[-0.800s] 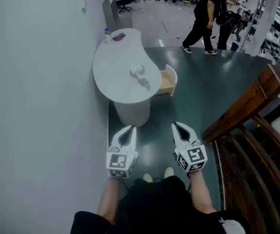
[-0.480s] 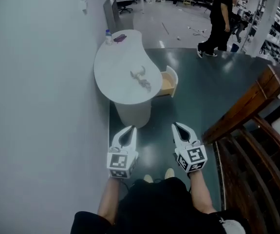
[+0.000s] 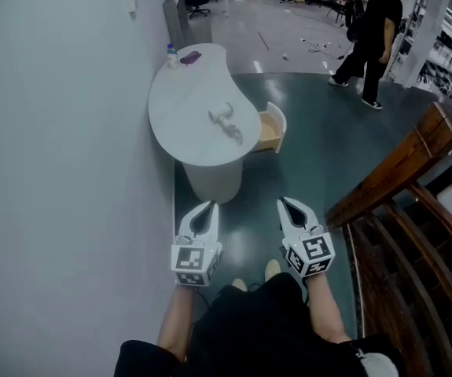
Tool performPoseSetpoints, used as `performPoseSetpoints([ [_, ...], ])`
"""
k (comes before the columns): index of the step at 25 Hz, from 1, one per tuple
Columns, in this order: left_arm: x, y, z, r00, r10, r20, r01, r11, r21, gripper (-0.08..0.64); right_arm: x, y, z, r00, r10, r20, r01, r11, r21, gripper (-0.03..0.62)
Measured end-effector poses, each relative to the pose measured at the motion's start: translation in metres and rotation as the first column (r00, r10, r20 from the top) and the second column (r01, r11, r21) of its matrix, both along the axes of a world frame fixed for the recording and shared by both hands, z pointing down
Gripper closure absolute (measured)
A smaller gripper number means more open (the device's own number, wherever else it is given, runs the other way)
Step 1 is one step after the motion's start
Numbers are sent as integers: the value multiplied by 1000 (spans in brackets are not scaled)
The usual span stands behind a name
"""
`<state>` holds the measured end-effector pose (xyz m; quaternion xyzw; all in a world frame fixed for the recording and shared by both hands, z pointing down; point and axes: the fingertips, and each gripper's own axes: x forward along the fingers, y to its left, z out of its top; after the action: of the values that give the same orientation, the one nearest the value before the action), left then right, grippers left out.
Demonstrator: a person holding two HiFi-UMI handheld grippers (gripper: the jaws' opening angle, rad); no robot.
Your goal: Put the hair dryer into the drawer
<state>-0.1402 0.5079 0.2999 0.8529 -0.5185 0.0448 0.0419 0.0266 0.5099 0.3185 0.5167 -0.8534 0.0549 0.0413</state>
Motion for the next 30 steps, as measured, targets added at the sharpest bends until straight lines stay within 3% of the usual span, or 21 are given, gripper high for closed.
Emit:
performPoseSetpoints([
  [9, 17, -52, 19, 1000, -8, 14, 8, 1000, -28, 554, 12, -52, 16, 1000, -20, -11, 19, 1000, -22, 589],
  [19, 69, -154, 18, 999, -35, 27, 36, 999, -26, 554, 55, -161, 21, 997, -71, 5, 72, 997, -25, 589],
  [30, 109, -221, 27, 988, -148, 41, 149, 988, -44, 554, 87, -245, 31, 979, -203, 21, 204, 978, -37, 589],
])
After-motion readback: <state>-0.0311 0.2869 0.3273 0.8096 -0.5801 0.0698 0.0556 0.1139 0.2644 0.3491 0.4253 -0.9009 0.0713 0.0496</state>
